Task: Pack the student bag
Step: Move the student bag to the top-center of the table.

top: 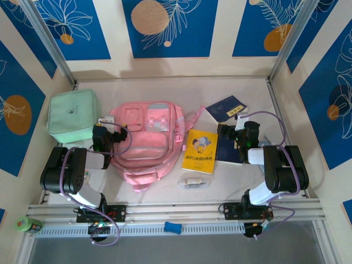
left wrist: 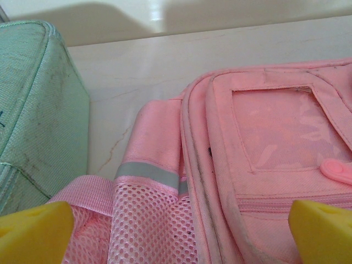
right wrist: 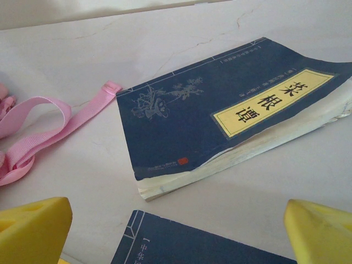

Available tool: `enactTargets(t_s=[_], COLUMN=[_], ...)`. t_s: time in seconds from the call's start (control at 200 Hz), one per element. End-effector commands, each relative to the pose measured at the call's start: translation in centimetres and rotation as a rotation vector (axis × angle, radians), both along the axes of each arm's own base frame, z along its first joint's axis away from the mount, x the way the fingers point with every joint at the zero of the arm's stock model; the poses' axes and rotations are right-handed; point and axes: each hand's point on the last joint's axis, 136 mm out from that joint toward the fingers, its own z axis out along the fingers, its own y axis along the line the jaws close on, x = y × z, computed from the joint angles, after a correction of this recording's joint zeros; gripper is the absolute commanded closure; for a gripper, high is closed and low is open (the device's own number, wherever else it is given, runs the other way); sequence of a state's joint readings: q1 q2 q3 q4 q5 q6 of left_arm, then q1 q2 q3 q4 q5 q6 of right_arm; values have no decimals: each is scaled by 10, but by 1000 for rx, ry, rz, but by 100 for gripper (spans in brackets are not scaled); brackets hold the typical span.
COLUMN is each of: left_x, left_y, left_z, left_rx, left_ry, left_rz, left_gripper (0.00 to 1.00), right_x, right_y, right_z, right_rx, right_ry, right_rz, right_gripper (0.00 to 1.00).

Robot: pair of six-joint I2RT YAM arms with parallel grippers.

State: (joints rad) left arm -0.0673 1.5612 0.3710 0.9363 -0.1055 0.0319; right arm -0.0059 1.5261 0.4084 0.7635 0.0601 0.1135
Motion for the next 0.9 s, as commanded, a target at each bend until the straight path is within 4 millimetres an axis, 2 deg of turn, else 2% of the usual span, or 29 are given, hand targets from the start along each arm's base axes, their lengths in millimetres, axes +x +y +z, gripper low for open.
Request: enactTargets(t_s=[0.0,0.145,0.28,0.53,0.67,0.75,0.81,0.895], left_x=[-1,-3,-9,-25,-37,-44,-50,-63], left_y=[-1,0,1,2,-6,-10,-2,2], left_z=[3,7,26,77,107,122,126,124], left_rx=[-10,-12,-10,-76,-178,-285,-409,-469], left_ry=[-22,-28,-48,-77,-69,-65,-52,-35], left_rz=[-4,-1,7,21,4,6,96,136], left_gripper=[1,1,1,1,1,1,0,1], right_x=[6,6,1,-8,-19,-30,-41,-48], right_y=[3,3,4,-3,-5,-20,-34,-33], right_z=[14,16,29,63,92,87,75,73], right_rx=[-25,-27,-38,17,153,308,413,534], right_ry=[-57,-60,-70,-28,24,127,209,285], right_rz=[13,9,8,-53,-103,-261,-385,-353], right_gripper=[1,1,1,1,1,1,1,1])
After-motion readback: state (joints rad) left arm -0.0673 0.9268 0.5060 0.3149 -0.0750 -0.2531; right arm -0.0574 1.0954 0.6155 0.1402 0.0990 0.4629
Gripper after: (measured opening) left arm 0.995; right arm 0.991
